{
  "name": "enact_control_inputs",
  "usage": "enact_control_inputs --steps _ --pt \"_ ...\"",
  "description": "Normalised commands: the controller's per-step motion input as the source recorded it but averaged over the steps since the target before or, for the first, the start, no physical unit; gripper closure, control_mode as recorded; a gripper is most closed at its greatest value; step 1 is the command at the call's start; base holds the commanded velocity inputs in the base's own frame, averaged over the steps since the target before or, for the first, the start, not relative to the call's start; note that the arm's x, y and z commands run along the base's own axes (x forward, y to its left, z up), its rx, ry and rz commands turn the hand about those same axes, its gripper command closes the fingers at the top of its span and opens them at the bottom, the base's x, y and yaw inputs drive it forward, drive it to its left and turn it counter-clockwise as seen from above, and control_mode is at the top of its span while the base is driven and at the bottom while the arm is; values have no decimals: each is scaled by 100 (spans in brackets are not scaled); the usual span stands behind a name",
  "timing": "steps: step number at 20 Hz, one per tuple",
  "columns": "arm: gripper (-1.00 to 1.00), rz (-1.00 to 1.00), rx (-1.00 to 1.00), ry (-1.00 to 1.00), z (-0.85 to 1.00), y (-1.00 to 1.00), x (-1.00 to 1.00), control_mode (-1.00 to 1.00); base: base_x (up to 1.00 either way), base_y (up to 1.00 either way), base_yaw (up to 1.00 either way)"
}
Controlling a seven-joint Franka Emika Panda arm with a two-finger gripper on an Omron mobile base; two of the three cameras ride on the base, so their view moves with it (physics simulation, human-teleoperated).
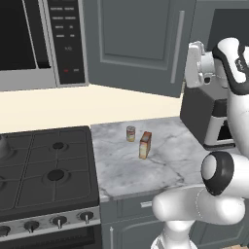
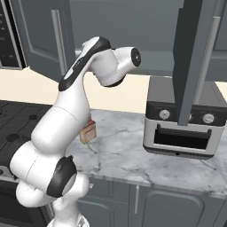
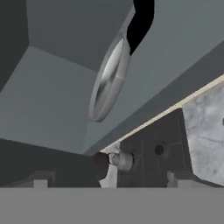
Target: Pick the pan from the cabinet and place it on the stove. Then turn on the stove burner for the pan.
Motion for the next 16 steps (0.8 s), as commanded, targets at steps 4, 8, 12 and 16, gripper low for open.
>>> enact_control_inputs --steps 4,8,12,16 --pt "-100 14 3 0 -2 39 -62 -100 0 0 0" --pt "-100 16 1 0 0 45 -77 -100 0 0 0" --pt "-100 15 0 0 0 49 -83 -100 0 0 0" --pt "-100 14 0 0 0 55 -84 -100 0 0 0"
